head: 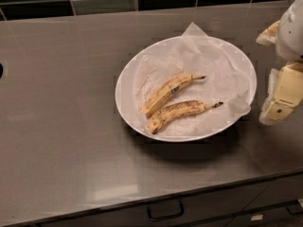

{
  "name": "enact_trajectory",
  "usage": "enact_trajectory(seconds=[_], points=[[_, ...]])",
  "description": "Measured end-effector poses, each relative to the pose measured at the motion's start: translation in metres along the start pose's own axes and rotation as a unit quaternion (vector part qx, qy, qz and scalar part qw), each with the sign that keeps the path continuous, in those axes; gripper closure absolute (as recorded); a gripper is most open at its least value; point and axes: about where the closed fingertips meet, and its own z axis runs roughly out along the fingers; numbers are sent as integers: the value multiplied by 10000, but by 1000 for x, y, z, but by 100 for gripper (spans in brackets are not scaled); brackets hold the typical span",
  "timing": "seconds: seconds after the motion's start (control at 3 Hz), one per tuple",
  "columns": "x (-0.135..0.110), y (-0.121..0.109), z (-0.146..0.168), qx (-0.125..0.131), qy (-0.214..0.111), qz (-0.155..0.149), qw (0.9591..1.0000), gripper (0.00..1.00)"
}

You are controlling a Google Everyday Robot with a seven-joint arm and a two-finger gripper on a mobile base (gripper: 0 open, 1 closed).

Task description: Pick banana from white bowl

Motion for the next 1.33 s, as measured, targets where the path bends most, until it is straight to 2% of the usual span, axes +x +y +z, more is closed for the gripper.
enact_trajectory(seconds=[0.33, 0.67, 1.33], points=[[-1, -1, 0, 17, -11, -10, 10000, 0], [-25, -18, 6, 60, -31, -213, 9998, 0], [-88, -58, 29, -72, 67, -762, 9970, 3]])
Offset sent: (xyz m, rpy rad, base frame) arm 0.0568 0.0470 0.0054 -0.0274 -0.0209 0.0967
